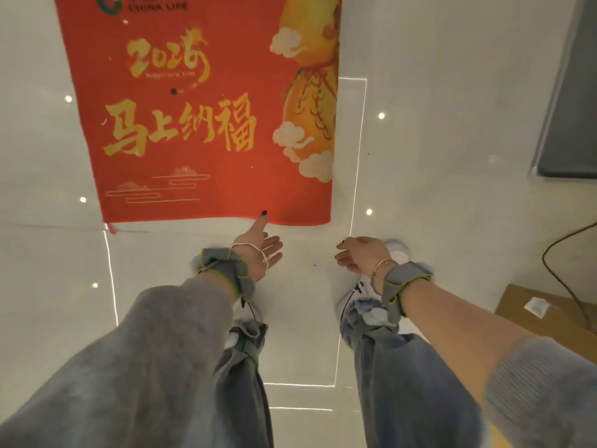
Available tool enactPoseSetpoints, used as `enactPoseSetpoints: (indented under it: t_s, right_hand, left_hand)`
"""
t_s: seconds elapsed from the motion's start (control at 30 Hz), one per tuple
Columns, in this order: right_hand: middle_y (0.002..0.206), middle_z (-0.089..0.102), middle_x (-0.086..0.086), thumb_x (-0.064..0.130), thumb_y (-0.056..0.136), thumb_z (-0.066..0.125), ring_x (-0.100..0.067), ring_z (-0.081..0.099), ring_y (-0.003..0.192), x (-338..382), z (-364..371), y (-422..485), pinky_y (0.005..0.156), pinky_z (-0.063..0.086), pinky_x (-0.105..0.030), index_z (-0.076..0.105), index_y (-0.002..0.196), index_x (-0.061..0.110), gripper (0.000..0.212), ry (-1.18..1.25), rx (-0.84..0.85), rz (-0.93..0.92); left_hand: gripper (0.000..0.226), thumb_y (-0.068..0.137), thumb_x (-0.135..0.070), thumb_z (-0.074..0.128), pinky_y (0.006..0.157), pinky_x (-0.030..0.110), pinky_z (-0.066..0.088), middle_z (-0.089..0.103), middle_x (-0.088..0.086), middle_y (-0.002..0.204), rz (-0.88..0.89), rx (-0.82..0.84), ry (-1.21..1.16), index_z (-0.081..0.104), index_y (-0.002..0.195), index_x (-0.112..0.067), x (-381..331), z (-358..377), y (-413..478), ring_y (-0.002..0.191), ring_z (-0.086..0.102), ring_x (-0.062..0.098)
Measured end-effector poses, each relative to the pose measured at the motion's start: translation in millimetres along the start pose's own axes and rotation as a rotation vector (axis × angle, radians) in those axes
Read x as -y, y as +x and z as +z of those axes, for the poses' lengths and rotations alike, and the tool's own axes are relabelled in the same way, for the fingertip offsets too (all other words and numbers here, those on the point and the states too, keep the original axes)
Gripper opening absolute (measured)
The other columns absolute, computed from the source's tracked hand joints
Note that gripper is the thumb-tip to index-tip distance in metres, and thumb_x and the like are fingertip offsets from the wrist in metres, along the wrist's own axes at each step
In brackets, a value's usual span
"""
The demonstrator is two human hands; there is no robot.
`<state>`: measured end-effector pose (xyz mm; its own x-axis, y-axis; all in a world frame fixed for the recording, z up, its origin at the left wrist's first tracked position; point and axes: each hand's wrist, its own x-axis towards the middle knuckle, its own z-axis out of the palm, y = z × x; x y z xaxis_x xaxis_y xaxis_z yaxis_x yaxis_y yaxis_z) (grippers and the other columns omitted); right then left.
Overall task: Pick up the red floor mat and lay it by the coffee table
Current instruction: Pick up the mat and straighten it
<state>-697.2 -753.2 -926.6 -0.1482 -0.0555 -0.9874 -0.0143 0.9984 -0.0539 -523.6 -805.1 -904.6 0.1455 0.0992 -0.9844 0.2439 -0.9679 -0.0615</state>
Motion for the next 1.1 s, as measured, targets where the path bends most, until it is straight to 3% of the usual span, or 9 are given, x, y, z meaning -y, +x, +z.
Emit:
enactPoseSetpoints:
  t_s: [0.1,0.23,0.37,0.47,0.6,0.67,0.8,0.9,1.1]
  right_hand:
    - [0.078,0.061,-0.010,0.020,0.096,0.034,-0.016,0.053,0.060,4,4,24,0.057,0.038,-0.021,0.057,0.091,0.004,0.028,0.137,0.027,0.071]
    - [0.084,0.063,-0.015,0.027,0.097,0.029,-0.017,0.051,0.058,5,21,39,0.055,0.036,-0.023,0.060,0.105,0.001,0.041,0.093,0.043,0.123]
    - [0.087,0.065,-0.013,0.040,0.099,0.020,-0.018,0.053,0.062,20,31,39,0.061,0.039,-0.025,0.059,0.119,-0.004,0.062,0.148,0.092,0.155]
    - [0.097,0.066,-0.013,0.050,0.096,0.017,-0.018,0.059,0.071,22,33,40,0.068,0.046,-0.027,0.060,0.114,0.002,0.067,0.303,0.129,0.216]
    - [0.108,0.065,-0.012,0.057,0.093,0.016,-0.022,0.060,0.096,21,41,41,0.086,0.047,-0.031,0.056,0.111,0.006,0.067,0.566,0.207,0.265]
    - [0.112,0.062,-0.011,0.058,0.092,0.021,-0.022,0.058,0.102,26,49,38,0.092,0.045,-0.032,0.052,0.117,0.006,0.065,0.714,0.244,0.268]
    - [0.076,0.067,-0.004,0.045,0.091,0.044,-0.017,0.061,0.081,39,62,40,0.076,0.051,-0.027,0.054,0.090,0.005,0.042,0.981,0.092,0.247]
    - [0.073,0.061,0.003,0.039,0.089,0.049,-0.010,0.056,0.069,42,57,45,0.060,0.048,-0.020,0.054,0.093,0.012,0.028,1.119,-0.052,0.220]
    - [0.062,0.057,0.006,0.047,0.085,0.052,-0.007,0.048,0.048,37,10,28,0.032,0.033,-0.011,0.055,0.082,0.015,0.032,1.117,-0.095,0.200]
  left_hand:
    - [0.063,0.091,-0.044,0.052,0.098,0.031,0.044,0.058,0.010,0.131,-0.015,0.023,-0.176,0.039,0.140,-0.006,-1,21,16,0.115,0.060,0.019]
    - [0.048,0.097,-0.036,0.044,0.107,0.028,0.038,0.050,0.001,0.144,-0.006,0.068,-0.223,0.042,0.141,-0.016,3,36,30,0.133,0.048,0.014]
    - [0.026,0.095,-0.024,0.052,0.093,0.032,0.048,0.063,0.000,0.117,-0.005,0.079,-0.397,0.055,0.119,-0.014,-4,31,35,0.101,0.064,0.016]
    - [0.036,0.093,-0.024,0.055,0.087,0.029,0.046,0.062,0.000,0.128,0.012,0.131,-0.444,0.049,0.128,-0.016,0,26,40,0.110,0.061,0.015]
    - [0.012,0.090,-0.025,0.058,0.093,0.030,0.048,0.069,-0.003,0.053,0.002,0.095,-0.415,0.053,0.093,-0.014,0,15,41,0.064,0.064,0.012]
    - [0.016,0.091,-0.023,0.058,0.090,0.030,0.047,0.065,0.000,0.062,0.019,0.086,-0.405,0.051,0.102,-0.013,-3,7,40,0.062,0.061,0.013]
    - [0.011,0.091,-0.020,0.058,0.088,0.031,0.046,0.065,0.002,0.058,0.034,0.056,-0.388,0.051,0.096,-0.013,-9,4,37,0.067,0.056,0.015]
    - [0.016,0.094,-0.016,0.054,0.088,0.033,0.046,0.060,0.006,0.082,0.091,-0.004,-0.443,0.047,0.109,-0.011,-11,17,28,0.072,0.059,0.020]
    - [0.047,0.100,-0.019,0.041,0.107,0.034,0.037,0.042,0.012,0.148,0.086,-0.005,-0.439,0.030,0.145,-0.007,-17,34,10,0.136,0.043,0.025]
